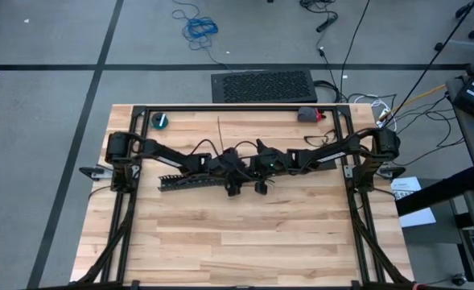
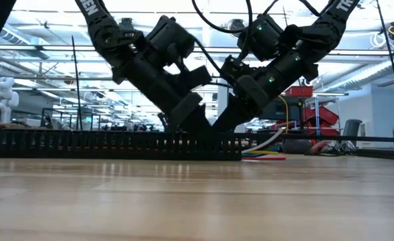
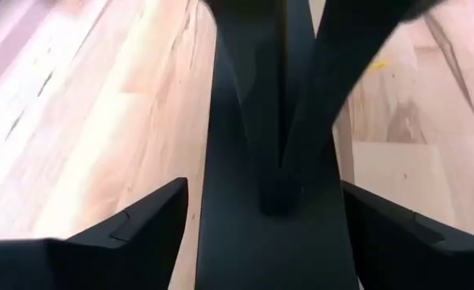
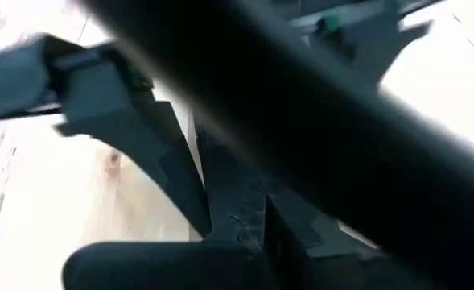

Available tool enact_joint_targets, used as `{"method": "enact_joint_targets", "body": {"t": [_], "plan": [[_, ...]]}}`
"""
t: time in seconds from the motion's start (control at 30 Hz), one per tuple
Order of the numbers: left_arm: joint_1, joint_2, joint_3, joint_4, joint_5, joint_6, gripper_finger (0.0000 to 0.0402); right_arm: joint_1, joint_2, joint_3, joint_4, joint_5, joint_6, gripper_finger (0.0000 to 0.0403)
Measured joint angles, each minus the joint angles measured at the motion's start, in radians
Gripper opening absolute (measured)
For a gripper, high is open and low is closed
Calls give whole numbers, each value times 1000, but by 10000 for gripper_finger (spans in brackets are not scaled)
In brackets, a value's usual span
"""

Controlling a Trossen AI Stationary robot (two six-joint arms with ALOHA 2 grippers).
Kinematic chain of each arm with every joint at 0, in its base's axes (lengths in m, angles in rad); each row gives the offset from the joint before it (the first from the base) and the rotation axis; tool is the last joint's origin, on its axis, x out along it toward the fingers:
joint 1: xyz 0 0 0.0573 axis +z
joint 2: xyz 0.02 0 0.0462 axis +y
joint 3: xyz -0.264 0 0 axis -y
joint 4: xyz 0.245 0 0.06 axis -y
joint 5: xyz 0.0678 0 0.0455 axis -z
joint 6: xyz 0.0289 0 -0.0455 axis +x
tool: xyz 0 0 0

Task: Ziptie cables
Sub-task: Insert the cable duct cover

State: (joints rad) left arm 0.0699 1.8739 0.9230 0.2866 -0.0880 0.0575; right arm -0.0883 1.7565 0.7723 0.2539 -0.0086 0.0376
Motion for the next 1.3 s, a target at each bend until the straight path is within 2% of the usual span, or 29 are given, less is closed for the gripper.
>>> {"method": "enact_joint_targets", "body": {"t": [0.13, 0.27, 0.4, 0.57, 0.77, 1.07, 1.3], "plan": [[-8, 0, 54, -104, -5, 4, 304, -3, 0, -1, 0, -4, 4, 0], [-11, -30, 91, -276, -7, 5, 304, -3, 0, -1, 0, -3, 3, 0], [-13, -78, 93, -415, -22, -21, 305, -3, 0, -2, 0, -2, 3, 0], [-40, -96, 66, -485, -82, -45, 305, -4, 0, -2, 2, -7, 2, 0], [-55, -95, -25, -383, -132, -67, 303, -4, 0, -3, 2, -17, 1, 0], [-55, -96, -134, -141, -129, -39, 255, -5, 0, -4, 6, -34, 23, 0], [-48, -96, -137, -114, -123, -45, 252, -5, 52, 20, 46, -55, 29, 0]]}}
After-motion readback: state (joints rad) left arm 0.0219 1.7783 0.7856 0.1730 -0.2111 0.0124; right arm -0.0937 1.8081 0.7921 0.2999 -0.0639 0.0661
